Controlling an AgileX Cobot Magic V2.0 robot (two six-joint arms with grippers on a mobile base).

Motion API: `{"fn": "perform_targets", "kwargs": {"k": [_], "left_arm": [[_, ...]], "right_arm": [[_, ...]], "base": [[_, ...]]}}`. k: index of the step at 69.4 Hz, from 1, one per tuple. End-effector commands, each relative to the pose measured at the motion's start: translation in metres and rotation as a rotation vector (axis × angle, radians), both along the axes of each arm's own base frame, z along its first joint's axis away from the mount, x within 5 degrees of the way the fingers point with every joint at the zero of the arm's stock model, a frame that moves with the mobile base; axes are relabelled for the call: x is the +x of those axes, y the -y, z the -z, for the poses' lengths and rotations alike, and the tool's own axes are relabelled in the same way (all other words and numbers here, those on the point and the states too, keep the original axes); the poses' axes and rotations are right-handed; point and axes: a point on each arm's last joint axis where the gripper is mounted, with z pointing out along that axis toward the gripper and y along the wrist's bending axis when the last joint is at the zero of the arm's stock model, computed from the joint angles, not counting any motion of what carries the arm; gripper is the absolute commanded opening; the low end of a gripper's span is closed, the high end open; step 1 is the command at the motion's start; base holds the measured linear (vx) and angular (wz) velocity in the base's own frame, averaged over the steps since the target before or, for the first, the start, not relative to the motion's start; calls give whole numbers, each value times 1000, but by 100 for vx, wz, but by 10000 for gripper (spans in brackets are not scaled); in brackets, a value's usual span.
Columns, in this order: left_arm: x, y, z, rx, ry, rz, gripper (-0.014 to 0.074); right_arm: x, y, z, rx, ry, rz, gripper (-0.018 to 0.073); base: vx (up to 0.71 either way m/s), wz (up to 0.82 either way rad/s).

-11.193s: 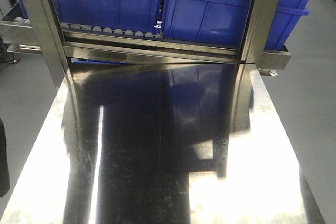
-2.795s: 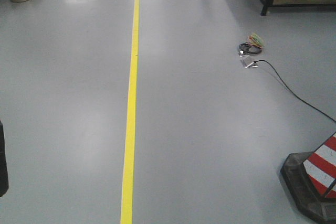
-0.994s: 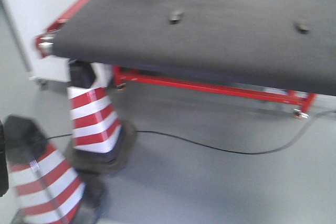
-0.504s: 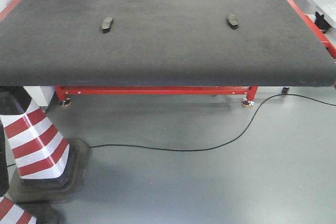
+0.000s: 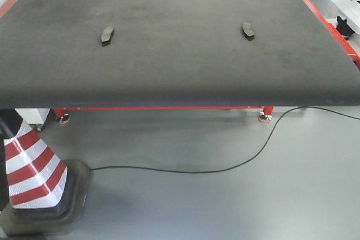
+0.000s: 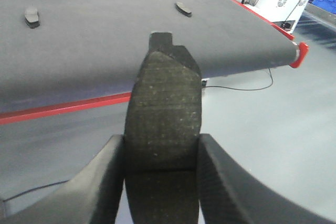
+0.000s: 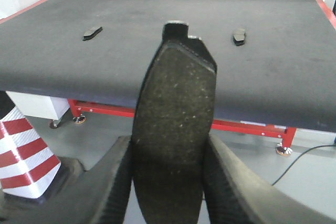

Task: Move and align brake pads A on conveyor
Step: 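Drive up to the conveyor belt and stop before the two placed pads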

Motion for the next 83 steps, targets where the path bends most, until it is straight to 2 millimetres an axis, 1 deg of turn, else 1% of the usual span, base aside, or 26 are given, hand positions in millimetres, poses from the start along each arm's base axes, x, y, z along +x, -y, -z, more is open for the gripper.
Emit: {"fn": "perform_targets", "kwargs": {"k": [1,49,83], "left_arm": [[1,2,-17,-52,97,18,-6],[1,2,-17,-52,97,18,-6],[1,2,-17,-52,97,18,-6]], "right_arm": [[2,0,-18,19,116,-1,-2],[2,0,-18,19,116,-1,-2],[2,0,-18,19,116,-1,-2]], "base": [[24,0],[32,3],[30,-6]]}}
